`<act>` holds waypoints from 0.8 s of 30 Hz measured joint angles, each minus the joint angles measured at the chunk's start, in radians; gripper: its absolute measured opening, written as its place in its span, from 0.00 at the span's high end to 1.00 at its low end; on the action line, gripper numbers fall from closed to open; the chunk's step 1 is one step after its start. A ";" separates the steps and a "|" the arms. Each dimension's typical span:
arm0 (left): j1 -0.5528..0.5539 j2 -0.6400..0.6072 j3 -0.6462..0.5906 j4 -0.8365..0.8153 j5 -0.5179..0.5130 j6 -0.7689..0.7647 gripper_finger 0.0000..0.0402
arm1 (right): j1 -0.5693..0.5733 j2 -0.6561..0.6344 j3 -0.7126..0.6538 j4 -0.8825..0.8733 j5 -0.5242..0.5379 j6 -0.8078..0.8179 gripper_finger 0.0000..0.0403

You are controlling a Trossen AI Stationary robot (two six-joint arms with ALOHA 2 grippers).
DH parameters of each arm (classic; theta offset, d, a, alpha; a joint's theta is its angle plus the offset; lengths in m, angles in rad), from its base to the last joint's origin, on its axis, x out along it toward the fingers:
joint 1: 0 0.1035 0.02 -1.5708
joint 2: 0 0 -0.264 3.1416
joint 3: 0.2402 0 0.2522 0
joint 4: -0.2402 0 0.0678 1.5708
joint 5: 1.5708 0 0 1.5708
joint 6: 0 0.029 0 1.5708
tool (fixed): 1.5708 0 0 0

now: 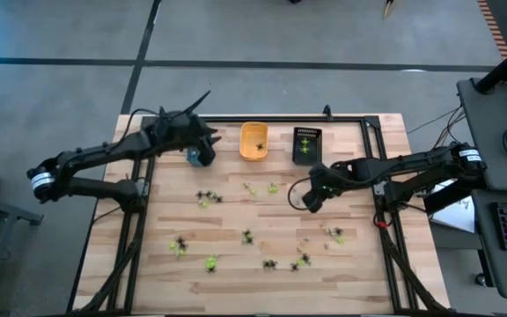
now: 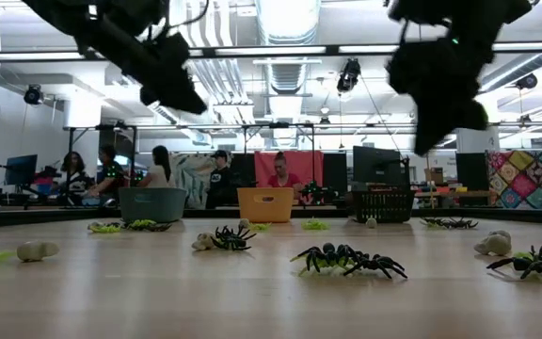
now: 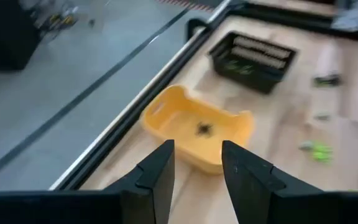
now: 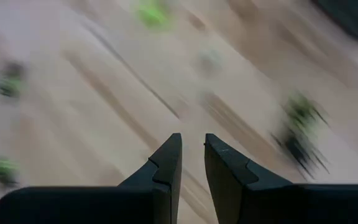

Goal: Sort Halloween decoration
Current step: Put the black spider toy into the orange bin

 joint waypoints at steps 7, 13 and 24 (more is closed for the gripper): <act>-0.097 -0.010 -0.018 0.048 0.000 0.001 0.71 | -0.015 0.000 -0.001 -0.281 0.021 0.133 0.85; -0.131 0.010 -0.018 0.063 0.000 0.001 0.71 | -0.052 0.001 -0.010 -0.311 0.031 0.122 0.85; -0.132 0.019 -0.018 0.067 0.000 0.001 0.71 | -0.108 0.013 -0.062 -0.129 0.037 0.055 0.80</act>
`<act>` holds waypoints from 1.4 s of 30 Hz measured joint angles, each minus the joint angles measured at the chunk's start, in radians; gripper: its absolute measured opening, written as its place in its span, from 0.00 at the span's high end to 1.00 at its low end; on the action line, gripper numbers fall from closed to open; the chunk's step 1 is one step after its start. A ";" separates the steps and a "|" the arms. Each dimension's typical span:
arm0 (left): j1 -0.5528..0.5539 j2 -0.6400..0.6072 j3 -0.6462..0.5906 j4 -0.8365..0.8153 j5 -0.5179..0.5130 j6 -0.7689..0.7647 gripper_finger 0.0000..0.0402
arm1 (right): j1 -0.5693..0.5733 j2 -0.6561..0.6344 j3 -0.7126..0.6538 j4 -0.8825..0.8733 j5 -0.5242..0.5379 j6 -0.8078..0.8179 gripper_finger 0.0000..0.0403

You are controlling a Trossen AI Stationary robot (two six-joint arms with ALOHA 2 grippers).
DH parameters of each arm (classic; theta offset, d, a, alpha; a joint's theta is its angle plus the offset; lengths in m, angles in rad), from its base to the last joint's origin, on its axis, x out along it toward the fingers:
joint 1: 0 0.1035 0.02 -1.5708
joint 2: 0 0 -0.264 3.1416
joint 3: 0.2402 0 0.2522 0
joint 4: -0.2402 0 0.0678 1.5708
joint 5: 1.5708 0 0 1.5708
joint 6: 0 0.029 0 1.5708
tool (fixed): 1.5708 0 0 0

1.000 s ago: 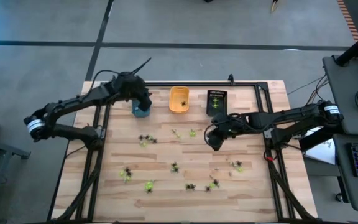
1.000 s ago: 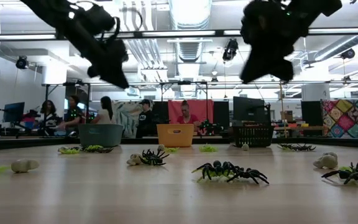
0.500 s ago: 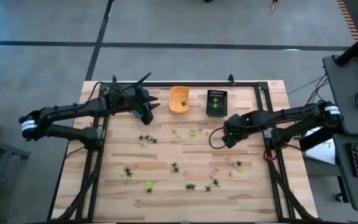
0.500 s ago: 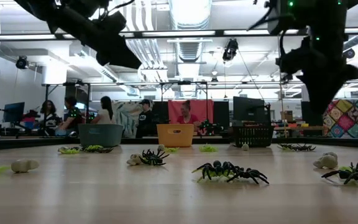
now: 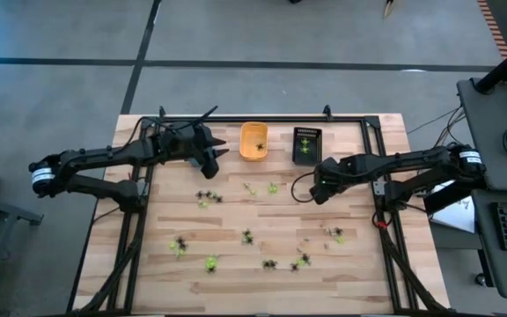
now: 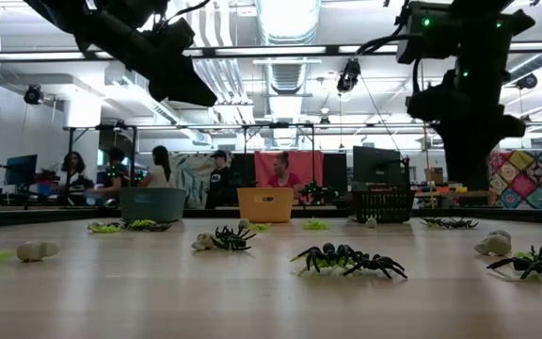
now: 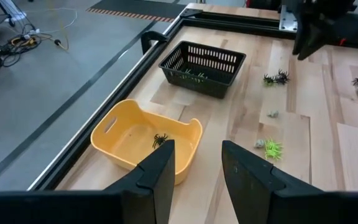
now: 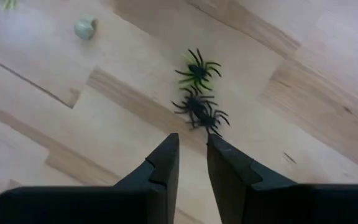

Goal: Sort Halloween decoration
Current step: Put the black spider toy into the orange bin

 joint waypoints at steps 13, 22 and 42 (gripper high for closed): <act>0.000 0.000 0.000 0.011 0.000 0.003 0.71 | -0.039 0.161 -0.002 0.003 0.035 -0.075 0.74; 0.000 0.000 0.000 0.010 0.000 0.004 0.71 | -0.043 0.215 -0.002 0.004 0.017 -0.117 0.74; 0.000 0.000 0.000 0.014 0.000 0.004 0.71 | -0.063 0.214 -0.064 0.115 0.043 -0.161 0.74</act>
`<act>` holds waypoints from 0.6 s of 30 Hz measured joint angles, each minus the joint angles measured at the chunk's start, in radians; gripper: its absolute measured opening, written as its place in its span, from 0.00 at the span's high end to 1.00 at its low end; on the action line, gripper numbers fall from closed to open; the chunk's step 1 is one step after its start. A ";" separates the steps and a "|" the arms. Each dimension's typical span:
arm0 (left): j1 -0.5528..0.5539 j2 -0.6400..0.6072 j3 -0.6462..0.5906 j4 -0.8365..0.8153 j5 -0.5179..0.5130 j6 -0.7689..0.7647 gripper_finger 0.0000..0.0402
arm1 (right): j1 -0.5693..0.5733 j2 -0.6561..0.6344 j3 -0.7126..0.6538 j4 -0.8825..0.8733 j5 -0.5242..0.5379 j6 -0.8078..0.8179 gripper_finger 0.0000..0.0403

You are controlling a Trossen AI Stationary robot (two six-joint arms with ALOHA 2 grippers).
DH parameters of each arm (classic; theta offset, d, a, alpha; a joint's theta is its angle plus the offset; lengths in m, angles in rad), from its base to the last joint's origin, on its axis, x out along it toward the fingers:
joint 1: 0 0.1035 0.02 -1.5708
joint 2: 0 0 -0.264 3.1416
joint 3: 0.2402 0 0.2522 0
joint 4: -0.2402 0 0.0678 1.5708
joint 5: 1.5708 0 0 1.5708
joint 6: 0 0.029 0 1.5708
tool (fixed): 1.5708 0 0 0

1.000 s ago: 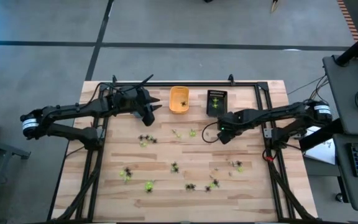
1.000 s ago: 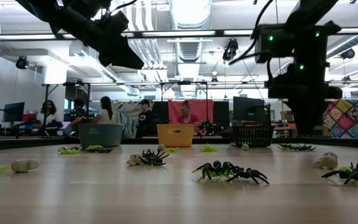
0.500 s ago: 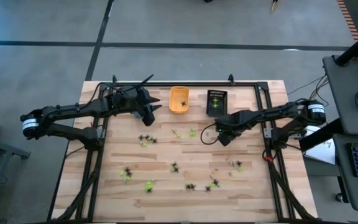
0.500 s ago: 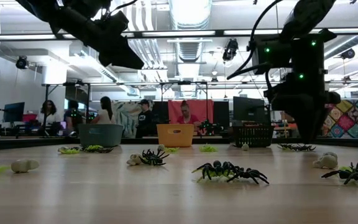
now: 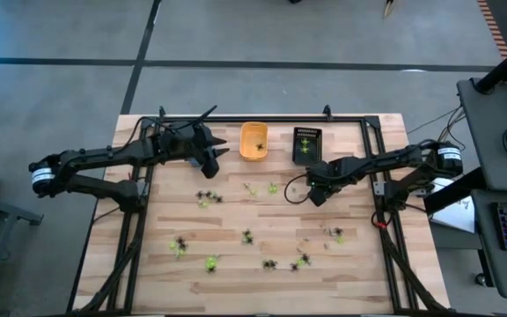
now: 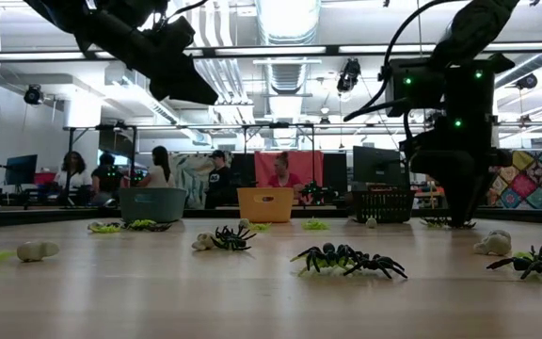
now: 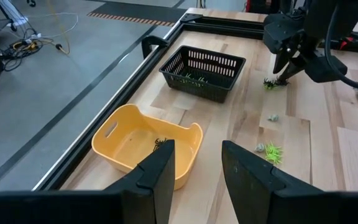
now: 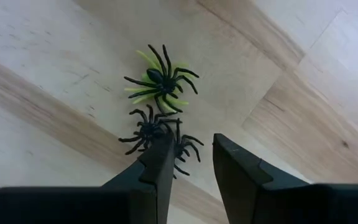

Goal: Sort Halloween decoration
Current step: Put the black spider toy into the orange bin

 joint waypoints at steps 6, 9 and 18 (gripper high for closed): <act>0.000 0.000 0.000 0.002 0.000 0.000 0.71 | 0.000 0.000 -0.001 0.011 0.000 -0.003 0.85; 0.000 0.000 0.000 0.002 0.000 0.000 0.71 | 0.000 0.000 -0.002 0.020 0.000 -0.003 0.94; 0.000 0.000 0.000 0.002 0.000 0.000 0.71 | 0.000 -0.039 -0.004 0.012 -0.001 0.000 0.98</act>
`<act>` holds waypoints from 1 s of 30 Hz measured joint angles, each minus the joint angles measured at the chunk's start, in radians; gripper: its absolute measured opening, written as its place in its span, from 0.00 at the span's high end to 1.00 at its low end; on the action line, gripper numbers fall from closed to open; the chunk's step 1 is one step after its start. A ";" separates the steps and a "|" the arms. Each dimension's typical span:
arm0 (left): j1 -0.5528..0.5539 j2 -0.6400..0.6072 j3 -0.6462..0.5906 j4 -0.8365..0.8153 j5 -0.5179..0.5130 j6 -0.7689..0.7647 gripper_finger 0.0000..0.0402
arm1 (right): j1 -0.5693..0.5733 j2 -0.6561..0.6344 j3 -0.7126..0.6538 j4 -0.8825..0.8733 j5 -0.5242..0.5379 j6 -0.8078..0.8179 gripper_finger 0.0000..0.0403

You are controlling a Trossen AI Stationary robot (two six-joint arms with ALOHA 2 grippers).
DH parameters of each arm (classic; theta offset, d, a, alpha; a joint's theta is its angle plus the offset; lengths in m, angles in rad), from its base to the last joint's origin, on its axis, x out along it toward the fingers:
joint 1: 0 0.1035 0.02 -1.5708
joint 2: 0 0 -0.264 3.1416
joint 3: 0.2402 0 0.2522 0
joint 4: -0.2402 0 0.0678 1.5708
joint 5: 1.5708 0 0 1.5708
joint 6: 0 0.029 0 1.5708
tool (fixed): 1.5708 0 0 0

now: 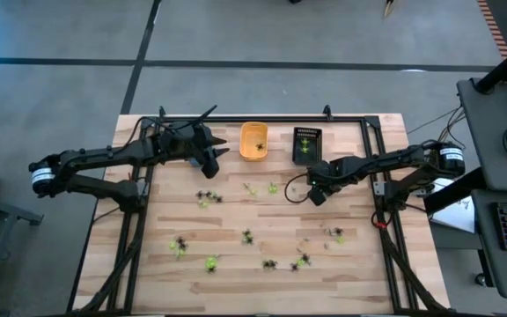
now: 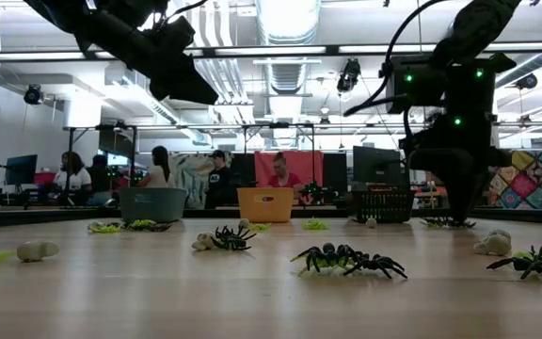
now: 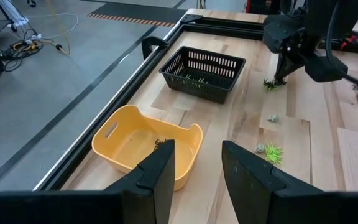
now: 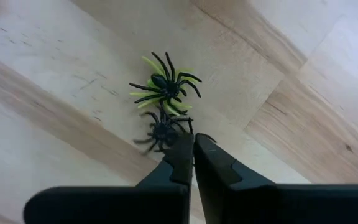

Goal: Sort Halloween decoration
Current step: Put the black spider toy into the orange bin

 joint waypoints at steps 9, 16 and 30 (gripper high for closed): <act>0.000 0.000 0.000 0.001 0.000 0.003 0.71 | 0.000 -0.124 0.004 0.002 0.000 0.001 0.98; 0.000 0.000 0.000 0.001 0.000 0.003 0.71 | 0.000 -0.157 0.005 -0.089 -0.075 0.097 0.98; 0.000 0.000 0.000 0.008 0.000 0.003 0.71 | 0.000 -0.156 -0.088 0.016 -0.079 0.150 0.82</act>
